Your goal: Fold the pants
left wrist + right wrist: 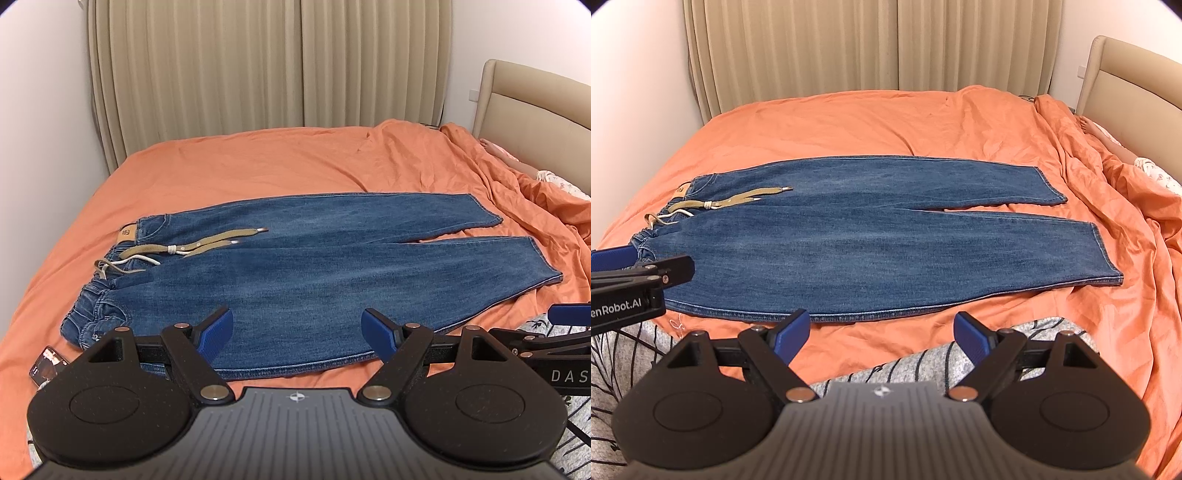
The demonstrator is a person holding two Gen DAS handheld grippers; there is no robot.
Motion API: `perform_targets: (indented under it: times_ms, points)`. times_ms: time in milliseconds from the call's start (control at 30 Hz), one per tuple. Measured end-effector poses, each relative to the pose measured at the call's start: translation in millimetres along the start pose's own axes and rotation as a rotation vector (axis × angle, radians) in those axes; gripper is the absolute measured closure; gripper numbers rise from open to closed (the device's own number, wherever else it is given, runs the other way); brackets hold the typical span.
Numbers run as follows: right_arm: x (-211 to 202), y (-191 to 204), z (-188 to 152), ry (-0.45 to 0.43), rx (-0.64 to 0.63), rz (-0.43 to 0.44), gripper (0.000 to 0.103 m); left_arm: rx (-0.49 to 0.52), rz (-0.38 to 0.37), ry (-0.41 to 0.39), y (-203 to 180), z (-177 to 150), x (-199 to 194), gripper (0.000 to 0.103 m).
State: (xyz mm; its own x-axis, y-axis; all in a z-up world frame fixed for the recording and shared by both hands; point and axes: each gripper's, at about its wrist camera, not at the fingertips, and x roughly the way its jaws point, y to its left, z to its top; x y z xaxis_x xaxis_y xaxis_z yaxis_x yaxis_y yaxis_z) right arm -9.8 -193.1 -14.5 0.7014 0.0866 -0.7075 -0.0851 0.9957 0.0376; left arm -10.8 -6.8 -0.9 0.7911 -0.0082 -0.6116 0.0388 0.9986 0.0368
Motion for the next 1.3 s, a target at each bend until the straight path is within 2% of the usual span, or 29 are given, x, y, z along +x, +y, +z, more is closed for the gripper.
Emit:
perform_targets:
  times_ms: [1300]
  points:
    - [-1.4,-1.7,-1.4,0.009,0.012,-0.002,0.022,0.019,0.006,0.01,-2.8,-2.0,-1.8,0.011]
